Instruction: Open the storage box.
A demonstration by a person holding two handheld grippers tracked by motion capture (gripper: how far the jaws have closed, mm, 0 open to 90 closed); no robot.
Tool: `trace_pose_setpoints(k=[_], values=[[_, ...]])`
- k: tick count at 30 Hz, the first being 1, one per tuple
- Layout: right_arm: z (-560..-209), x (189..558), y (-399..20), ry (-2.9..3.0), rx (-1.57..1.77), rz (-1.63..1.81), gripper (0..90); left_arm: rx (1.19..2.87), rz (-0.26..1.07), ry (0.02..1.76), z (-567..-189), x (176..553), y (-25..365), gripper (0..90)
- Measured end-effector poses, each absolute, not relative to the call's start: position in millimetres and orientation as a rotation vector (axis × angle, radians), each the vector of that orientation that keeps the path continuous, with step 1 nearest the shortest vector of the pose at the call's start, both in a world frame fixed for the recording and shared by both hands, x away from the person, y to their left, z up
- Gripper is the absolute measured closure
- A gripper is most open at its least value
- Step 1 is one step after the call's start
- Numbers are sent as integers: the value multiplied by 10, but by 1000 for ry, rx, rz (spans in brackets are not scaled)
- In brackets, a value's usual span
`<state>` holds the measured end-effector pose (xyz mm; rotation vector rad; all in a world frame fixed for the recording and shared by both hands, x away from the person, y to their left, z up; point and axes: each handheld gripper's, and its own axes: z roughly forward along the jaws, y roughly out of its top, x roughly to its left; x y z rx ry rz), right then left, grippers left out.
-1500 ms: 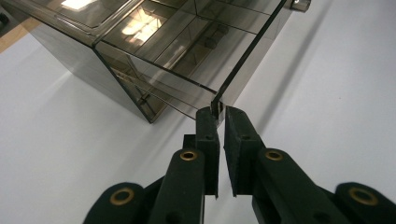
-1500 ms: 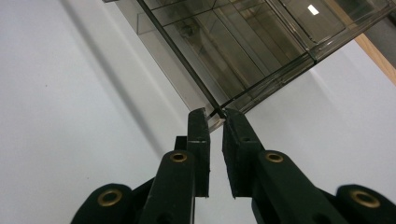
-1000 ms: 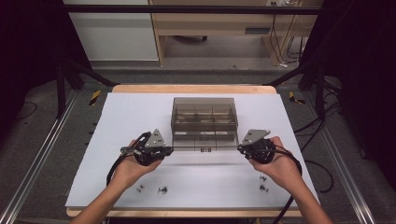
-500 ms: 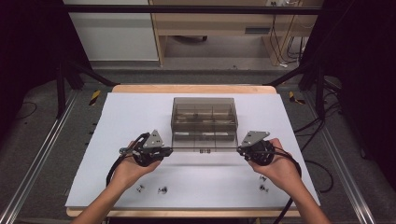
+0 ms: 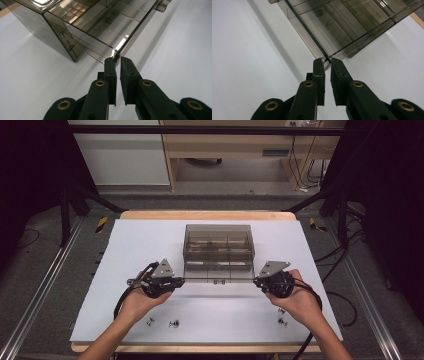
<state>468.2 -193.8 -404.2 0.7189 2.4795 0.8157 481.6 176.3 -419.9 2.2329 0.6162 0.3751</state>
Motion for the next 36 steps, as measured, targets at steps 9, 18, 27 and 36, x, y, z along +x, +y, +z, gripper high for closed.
trace_pose_setpoints(k=[9,18,27,36], values=[[-4094,4641,-1990,2446,780,836,414,2242,420,625,-4191,4713,1935,549],[-4148,4516,-2203,2303,1010,871,128,2262,486,608,-4134,4563,2093,214],[-4261,4409,-2389,2240,1132,878,128,2270,439,559,-4126,4440,2094,97],[-4432,4381,-2395,2090,1229,763,148,2303,414,535,-4169,4376,2065,41]])
